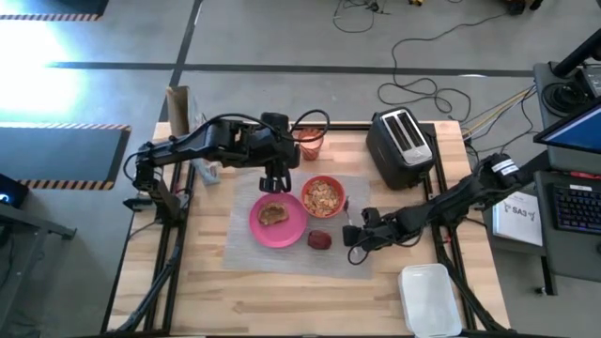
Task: Arrange a breakfast setting
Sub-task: Put the blue spoon on the gray placemat to right of the red bowl and apple, then put the brown cup on the gray placemat to the top left of the pink plate
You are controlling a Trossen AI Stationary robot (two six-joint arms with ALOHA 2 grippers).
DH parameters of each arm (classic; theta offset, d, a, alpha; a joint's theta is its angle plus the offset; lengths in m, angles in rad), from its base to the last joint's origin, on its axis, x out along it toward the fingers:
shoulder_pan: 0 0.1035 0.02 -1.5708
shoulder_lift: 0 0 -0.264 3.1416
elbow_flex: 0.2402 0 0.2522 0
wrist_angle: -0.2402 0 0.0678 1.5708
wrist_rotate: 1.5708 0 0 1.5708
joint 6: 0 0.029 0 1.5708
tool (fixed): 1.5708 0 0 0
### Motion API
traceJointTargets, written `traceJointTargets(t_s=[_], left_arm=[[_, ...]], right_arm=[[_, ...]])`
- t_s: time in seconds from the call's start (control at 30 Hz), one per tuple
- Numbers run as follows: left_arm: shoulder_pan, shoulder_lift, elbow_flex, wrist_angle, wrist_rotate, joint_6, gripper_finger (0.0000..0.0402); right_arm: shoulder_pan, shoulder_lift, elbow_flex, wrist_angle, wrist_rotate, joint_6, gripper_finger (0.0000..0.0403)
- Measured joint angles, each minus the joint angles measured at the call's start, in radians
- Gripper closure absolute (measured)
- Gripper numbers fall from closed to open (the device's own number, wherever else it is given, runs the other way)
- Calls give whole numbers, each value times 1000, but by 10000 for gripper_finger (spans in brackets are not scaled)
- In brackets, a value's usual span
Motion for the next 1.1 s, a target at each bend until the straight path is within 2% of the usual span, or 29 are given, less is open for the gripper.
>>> traceJointTargets(t_s=[0.23,0.43,0.5,0.63,0.7,0.9,1.1], left_arm=[[0,0,0,-5,0,4,238],[16,0,0,-32,17,85,238],[30,0,0,-43,81,122,238],[72,0,0,-51,339,220,238],[95,0,-8,-32,435,267,238],[183,0,-96,126,456,313,238],[296,8,-272,274,456,349,239]], right_arm=[[0,-46,6,-2,-7,-98,324],[0,-96,15,-11,-8,-194,285],[-1,-113,20,-13,-37,-240,275],[-6,-147,46,-15,-135,-384,264],[-6,-161,62,-21,-171,-445,262],[-6,-202,115,-38,-221,-632,266],[-6,-248,169,-133,-227,-716,277]])
